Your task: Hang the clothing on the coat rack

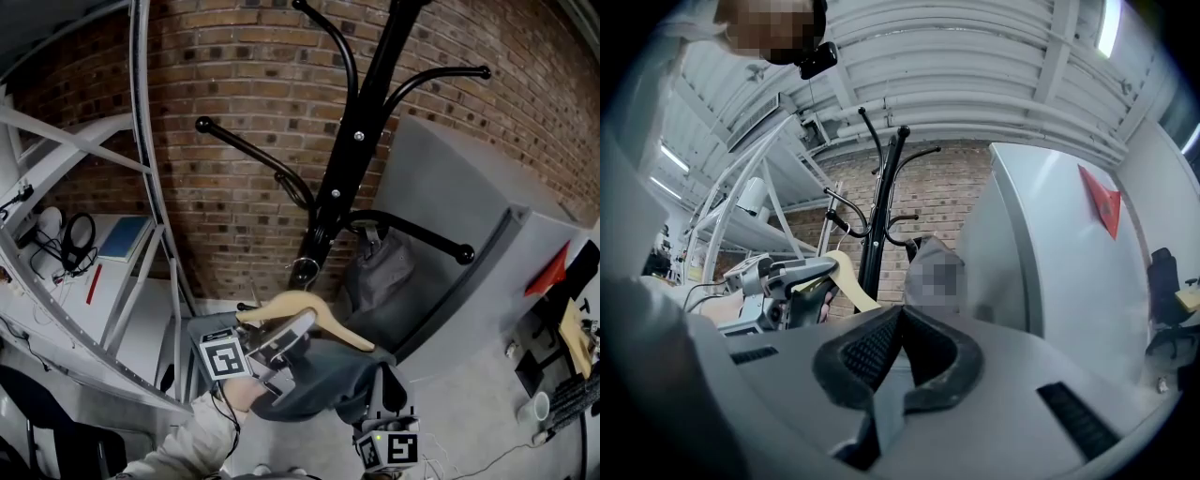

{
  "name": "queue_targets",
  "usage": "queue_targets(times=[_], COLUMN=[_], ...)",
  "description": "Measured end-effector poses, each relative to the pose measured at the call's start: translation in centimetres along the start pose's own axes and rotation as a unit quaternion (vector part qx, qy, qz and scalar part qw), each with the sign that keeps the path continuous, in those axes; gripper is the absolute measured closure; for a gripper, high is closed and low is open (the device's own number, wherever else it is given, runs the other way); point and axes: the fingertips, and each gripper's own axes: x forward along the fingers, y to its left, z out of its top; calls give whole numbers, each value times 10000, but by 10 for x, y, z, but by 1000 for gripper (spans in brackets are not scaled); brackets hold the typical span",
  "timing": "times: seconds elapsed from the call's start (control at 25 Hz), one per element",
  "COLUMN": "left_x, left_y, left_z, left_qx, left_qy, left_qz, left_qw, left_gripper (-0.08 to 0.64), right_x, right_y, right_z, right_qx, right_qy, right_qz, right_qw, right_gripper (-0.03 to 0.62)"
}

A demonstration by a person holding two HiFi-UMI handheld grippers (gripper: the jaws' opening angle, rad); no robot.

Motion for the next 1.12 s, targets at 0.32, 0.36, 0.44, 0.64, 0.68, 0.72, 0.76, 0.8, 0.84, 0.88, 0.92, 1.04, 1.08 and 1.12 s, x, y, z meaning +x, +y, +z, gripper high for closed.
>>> queue_targets(times=[0.32,0.36,0.44,0.64,0.68,0.72,0.76,0.8,0.84,0.88,0.92,1.04,1.08,1.12], left_x=[7,8,9,13,14,14,13,12,12,12,12,15,15,15], left_y=[25,28,33,32,31,31,33,35,37,38,39,33,32,32], left_z=[4,4,3,8,9,9,8,7,6,5,5,9,10,9], left_qx=[-63,-82,-145,36,25,-18,-94,-149,-129,-72,-29,3,-1,-18], left_qy=[-64,-65,-67,-75,-109,-143,-168,-178,-164,-128,-97,-128,-140,-151], left_qz=[105,107,113,64,45,33,31,40,65,100,118,56,47,48], left_qw=[9999,9999,9998,9999,9999,9999,9998,9997,9998,9998,9999,9999,9999,9999], left_gripper=[469,469,466,462,460,460,459,457,456,455,454,454,454,453], right_x=[-4,-4,-4,-6,-6,-6,-6,-6,-6,-5,-5,-5,-4,-4], right_y=[-5,-6,-7,-8,-9,-9,-10,-11,-11,-10,-10,-8,-8,-8], right_z=[-6,-7,-9,-9,-9,-10,-11,-11,-12,-12,-13,-14,-13,-13], right_qx=[41,46,65,54,53,59,74,95,111,123,139,132,108,83], right_qy=[50,65,98,96,92,90,85,82,94,124,172,195,138,92], right_qz=[-47,-60,-88,-115,-122,-132,-147,-162,-171,-173,-172,-140,-124,-109], right_qw=[10000,10000,9999,9999,9999,9999,9998,9998,9997,9997,9996,9996,9998,9999], right_gripper=[571,571,571,571,571,571,571,571,571,571,571,571,571,571])
